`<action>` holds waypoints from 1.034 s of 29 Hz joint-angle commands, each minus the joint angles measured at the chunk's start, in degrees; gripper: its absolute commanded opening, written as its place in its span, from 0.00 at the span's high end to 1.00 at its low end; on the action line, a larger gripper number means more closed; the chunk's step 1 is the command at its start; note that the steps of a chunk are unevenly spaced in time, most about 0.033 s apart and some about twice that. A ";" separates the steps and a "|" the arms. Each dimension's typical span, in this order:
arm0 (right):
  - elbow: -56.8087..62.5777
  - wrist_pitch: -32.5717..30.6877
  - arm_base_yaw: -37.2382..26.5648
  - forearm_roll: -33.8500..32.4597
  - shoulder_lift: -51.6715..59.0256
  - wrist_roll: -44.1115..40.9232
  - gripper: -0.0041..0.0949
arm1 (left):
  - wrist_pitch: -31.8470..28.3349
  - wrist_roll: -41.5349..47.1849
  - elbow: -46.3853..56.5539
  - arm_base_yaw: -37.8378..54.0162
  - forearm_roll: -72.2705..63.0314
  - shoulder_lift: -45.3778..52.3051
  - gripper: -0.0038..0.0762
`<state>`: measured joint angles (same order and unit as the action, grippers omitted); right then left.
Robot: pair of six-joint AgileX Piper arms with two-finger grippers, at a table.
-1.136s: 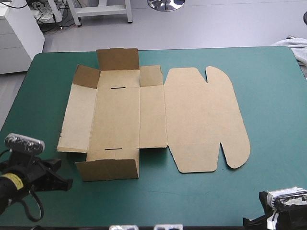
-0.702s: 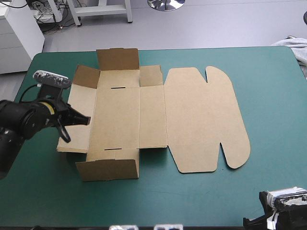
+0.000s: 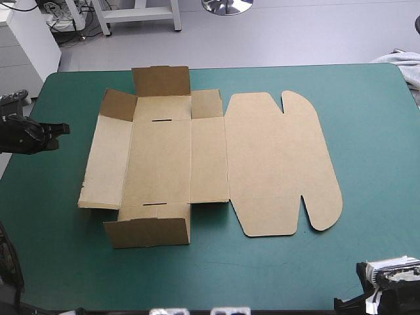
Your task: Fold the box
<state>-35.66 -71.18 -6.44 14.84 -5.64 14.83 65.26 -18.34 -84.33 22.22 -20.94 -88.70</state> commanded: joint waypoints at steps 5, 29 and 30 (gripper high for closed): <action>-1.14 -0.53 -0.05 -3.13 -1.04 0.31 0.98 | 5.82 -6.53 -0.17 3.63 -7.77 -4.83 0.96; -1.14 -0.53 -0.05 -3.16 -1.04 -0.43 0.98 | 8.90 -18.61 8.25 3.50 -21.21 -9.31 0.55; -1.14 -0.53 -0.05 -3.16 -1.04 -0.43 0.98 | 8.90 -19.76 8.92 3.50 -22.54 -9.31 0.55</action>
<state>-35.66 -71.18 -6.44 11.16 -5.64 14.49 69.75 -33.45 -76.18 25.64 -35.19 -100.47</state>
